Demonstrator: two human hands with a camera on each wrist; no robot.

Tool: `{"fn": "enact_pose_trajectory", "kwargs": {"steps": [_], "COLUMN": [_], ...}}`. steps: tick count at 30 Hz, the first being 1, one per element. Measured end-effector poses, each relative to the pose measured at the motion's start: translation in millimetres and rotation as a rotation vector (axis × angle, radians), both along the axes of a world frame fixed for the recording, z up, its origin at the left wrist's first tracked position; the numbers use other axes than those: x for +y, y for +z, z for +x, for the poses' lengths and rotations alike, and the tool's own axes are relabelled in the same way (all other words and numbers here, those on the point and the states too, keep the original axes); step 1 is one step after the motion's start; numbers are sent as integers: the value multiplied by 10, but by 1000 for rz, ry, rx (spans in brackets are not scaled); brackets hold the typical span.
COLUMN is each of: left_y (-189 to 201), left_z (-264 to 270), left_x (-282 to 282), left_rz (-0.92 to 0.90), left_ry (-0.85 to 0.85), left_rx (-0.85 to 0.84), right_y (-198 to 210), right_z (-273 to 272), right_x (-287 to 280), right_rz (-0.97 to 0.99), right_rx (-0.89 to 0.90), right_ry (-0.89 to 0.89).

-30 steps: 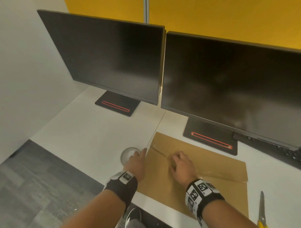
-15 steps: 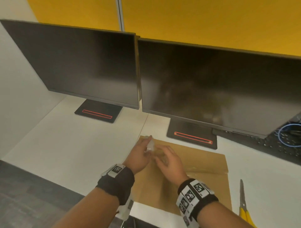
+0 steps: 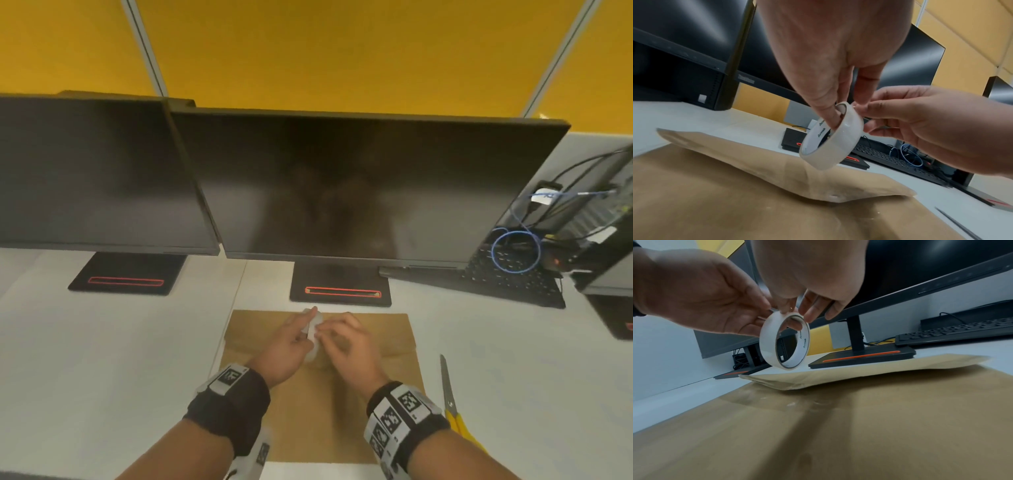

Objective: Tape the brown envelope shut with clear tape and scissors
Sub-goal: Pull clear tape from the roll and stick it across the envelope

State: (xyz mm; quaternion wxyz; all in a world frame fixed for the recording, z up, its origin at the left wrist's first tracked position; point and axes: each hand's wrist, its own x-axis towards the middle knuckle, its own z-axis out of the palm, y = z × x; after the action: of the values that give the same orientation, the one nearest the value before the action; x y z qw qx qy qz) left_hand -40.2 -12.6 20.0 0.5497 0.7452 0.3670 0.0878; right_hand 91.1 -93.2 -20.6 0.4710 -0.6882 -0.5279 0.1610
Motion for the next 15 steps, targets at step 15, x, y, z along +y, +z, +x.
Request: {"fn": "enact_pose_trajectory", "kwargs": {"steps": [15], "left_y": [-168], "left_z": [469], "left_x": [-168], "left_rz": [270], "left_ry": [-39], "left_rx": [103], "right_y": [84], "right_z": [300], "right_x": [-150], "right_rz": [-120], "right_rx": [173], "right_ry": [-207]}}
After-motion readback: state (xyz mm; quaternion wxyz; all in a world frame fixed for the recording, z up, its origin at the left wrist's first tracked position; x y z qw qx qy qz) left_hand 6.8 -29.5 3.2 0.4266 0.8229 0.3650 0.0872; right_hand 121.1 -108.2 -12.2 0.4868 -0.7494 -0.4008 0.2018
